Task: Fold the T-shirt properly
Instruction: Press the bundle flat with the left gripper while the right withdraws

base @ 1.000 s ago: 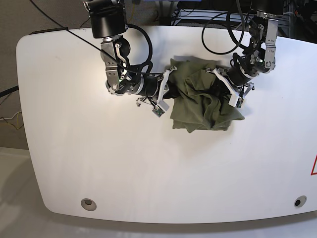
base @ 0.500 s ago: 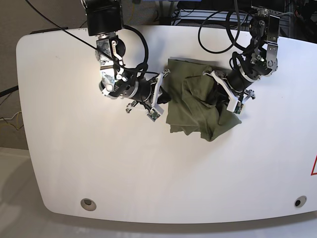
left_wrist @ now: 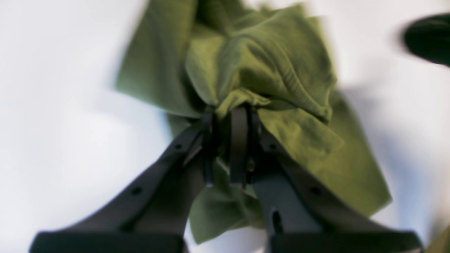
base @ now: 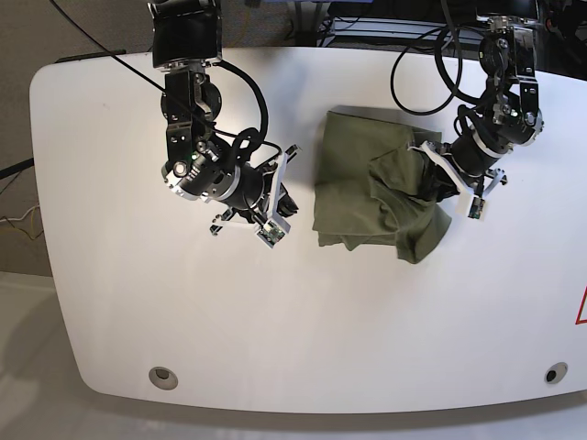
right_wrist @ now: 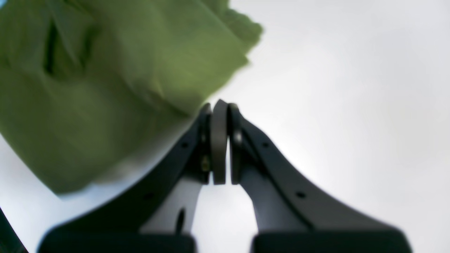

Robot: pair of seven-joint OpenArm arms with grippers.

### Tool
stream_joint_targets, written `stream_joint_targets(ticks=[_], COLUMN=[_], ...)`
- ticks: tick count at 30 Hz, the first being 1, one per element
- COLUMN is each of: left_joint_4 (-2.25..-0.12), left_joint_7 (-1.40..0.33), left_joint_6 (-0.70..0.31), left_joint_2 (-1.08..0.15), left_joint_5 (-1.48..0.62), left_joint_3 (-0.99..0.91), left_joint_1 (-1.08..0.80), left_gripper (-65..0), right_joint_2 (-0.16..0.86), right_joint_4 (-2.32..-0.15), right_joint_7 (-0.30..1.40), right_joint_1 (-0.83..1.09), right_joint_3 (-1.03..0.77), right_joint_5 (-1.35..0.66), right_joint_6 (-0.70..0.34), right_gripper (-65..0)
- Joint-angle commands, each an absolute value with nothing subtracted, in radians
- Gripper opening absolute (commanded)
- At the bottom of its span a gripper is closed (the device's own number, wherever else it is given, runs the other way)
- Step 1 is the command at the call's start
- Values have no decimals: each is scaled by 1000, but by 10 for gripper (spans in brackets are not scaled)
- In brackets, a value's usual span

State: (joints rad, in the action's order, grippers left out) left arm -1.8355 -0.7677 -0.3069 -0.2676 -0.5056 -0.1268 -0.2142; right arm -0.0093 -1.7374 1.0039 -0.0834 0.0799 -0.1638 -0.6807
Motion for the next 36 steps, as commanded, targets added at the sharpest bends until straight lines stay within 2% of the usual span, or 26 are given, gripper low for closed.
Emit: stream_joint_targets(ticks=[1, 13, 36], left_joint_4=[-1859, -1857, -1854], left_joint_7=[-782, -877, -877], left_joint_6=[-312, -315, -318], left_joint_2=[-260, -255, -189], left_joint_5=[-519, -519, -513], left_joint_3=[-183, -338, -252], left_joint_1=[-205, -208, -237], left_gripper=[-623, -623, -650], right_joint_2=[-16, -50, -53], right_joint_4=[-1762, -1759, -1758], right_joint_7=[1023, 1023, 1023], right_joint_1=[-87, -24, -22], right_joint_3=[87, 168, 165], right_joint_5=[-183, -177, -176], right_joint_6=[-685, -685, -685], right_gripper=[-644, -644, -645])
